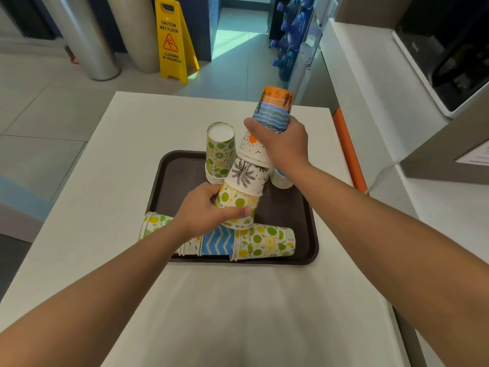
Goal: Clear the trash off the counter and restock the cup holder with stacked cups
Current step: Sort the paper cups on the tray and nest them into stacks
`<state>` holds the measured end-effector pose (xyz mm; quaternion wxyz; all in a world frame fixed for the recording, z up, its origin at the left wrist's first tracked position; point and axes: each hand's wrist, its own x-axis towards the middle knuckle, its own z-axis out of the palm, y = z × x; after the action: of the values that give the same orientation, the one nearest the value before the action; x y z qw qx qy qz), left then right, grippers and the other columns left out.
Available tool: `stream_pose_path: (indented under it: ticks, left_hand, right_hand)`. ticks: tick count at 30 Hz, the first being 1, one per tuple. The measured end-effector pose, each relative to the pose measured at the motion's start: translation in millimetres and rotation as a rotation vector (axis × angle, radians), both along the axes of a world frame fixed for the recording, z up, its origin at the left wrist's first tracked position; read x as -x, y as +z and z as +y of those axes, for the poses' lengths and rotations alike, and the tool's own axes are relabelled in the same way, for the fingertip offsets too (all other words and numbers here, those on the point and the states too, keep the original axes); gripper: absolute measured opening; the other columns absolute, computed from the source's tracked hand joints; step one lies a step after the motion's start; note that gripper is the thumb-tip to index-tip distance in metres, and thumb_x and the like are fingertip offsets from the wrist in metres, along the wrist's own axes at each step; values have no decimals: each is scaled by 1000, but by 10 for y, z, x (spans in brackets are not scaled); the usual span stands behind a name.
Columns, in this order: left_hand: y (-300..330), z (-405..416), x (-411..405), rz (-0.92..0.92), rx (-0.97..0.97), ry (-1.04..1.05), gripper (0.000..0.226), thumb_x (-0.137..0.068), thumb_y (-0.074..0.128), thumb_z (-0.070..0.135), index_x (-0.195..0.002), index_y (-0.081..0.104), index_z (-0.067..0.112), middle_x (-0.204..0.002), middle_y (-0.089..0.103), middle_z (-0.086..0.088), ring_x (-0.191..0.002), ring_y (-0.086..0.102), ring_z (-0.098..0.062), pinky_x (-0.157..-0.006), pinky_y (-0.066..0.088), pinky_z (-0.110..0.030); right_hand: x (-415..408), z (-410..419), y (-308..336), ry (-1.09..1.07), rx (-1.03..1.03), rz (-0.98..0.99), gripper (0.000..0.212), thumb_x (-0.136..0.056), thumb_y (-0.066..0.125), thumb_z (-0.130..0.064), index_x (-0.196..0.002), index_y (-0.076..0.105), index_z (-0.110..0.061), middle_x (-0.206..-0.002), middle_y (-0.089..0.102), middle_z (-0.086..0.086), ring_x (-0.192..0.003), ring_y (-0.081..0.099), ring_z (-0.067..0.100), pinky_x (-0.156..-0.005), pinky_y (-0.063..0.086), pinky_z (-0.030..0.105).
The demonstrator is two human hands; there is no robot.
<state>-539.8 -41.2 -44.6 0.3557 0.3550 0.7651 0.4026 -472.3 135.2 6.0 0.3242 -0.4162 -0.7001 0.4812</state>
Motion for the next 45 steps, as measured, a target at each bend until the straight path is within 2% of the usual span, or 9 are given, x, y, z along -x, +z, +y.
stream_pose_path:
  ticks: [6,10,15,23,27,30,33,39,45]
  left_hand:
    - [-70,-89,118,40,52,34,44,-64,88,48,-102,71,33,-105,61,6,-97,61,-6,-85,52,-26]
    - [-121,-156,184,24,54,63,51,-61,87,54,-105,72,33,-108,61,6,-97,63,-7,-88,55,-32]
    - [-117,-218,302,-12,40,105,52,-60,87,56,-104,73,33,-106,63,9,-96,67,-9,-89,58,-38]
    - [-167,-259,469,-54,18,164,61,-48,84,69,-99,75,35,-105,72,5,-94,71,-12,-88,59,-42]
    - [-61,-250,441,-102,-12,160,33,-67,88,42,-95,76,30,-92,78,11,-84,74,-5,-79,58,-28]
    - [-15,-212,429,-134,-31,162,31,-69,88,37,-95,75,27,-91,78,11,-84,74,-6,-78,59,-30]
    - [5,-161,411,-138,-46,146,32,-70,88,37,-97,74,27,-92,78,10,-85,74,-6,-76,58,-27]
    - [-22,-60,355,-114,-43,84,52,-54,88,57,-95,73,30,-107,72,0,-94,73,-15,-88,59,-43]
    - [-131,-39,360,-73,-3,83,63,-47,86,67,-99,70,34,-109,66,4,-98,69,-13,-88,59,-41]
  right_hand:
    - [106,255,288,-88,36,46,36,-66,84,-45,-89,68,-22,-86,74,-6,-75,72,8,-73,60,29]
    - [217,411,421,-131,39,127,31,-70,83,-39,-86,61,-24,-85,69,-9,-76,69,4,-71,59,25]
    - [336,528,332,-137,-8,136,67,-63,80,-56,-112,59,-17,-101,69,-7,-87,68,2,-76,55,22]
    - [293,404,-223,2,-50,-58,47,-83,70,-38,-114,44,-15,-116,60,4,-104,60,20,-83,46,29]
    - [180,280,-392,102,12,-160,84,-77,80,-31,-143,30,-13,-142,47,6,-128,48,23,-106,40,32]
    - [149,108,-309,3,-169,-118,99,-76,79,-36,-151,18,-15,-155,28,5,-141,29,21,-109,24,25]
    - [154,-174,-150,-29,-344,96,75,-81,73,-39,-140,37,-12,-140,45,2,-125,45,16,-102,41,28]
    - [224,-453,-10,200,31,13,91,-62,89,-40,-135,40,-16,-120,56,-9,-104,58,5,-87,50,18]
    - [243,-262,70,78,91,80,77,-61,91,-34,-121,47,-15,-109,62,-5,-96,64,8,-87,55,28]
